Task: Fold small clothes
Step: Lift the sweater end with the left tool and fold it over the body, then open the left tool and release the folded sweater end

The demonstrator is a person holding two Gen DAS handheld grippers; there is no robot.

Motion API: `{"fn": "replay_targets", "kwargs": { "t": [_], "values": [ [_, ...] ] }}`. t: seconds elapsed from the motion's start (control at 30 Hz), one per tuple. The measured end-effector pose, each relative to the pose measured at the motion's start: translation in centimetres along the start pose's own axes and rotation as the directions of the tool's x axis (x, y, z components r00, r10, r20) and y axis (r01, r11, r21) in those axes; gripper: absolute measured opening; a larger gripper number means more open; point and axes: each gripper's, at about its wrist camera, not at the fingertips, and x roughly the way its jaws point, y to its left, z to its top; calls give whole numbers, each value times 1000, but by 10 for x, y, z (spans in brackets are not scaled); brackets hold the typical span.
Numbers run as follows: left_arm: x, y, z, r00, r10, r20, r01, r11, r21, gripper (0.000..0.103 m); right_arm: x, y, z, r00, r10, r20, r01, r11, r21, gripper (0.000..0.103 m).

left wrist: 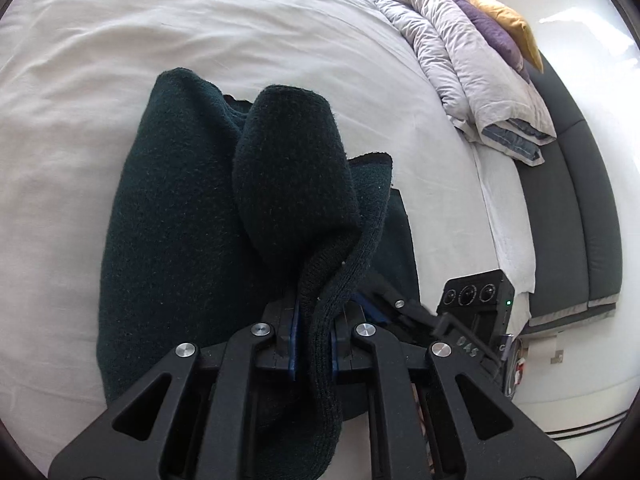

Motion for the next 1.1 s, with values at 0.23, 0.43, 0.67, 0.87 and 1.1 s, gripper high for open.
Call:
{"fn": "replay_targets", "kwargs": {
  "t": [0.23,0.43,0.67,0.87,1.1],
  "values": [
    [34,-33,-2,999,8,-33,-7,1000,15,9,-52,-8,9,988,114,102,-119,992,50,57],
    [69,-60,4,996,45,-71,-43,999,33,9,-75,-25,-5,945,275,178,-288,956,56,60],
    [106,-83,5,988,122,-93,-118,992,48,9,-98,-37,-20,897,374,234,-393,919,38,63],
    [116,-93,-3,989,103,-104,-103,995,12,20,-85,-46,-22,892,403,204,-423,904,64,68],
    [57,-129,-13,996,-52,-66,58,994,93,58,-83,-37,-16,896,394,204,-410,911,41,77]
  ]
}}
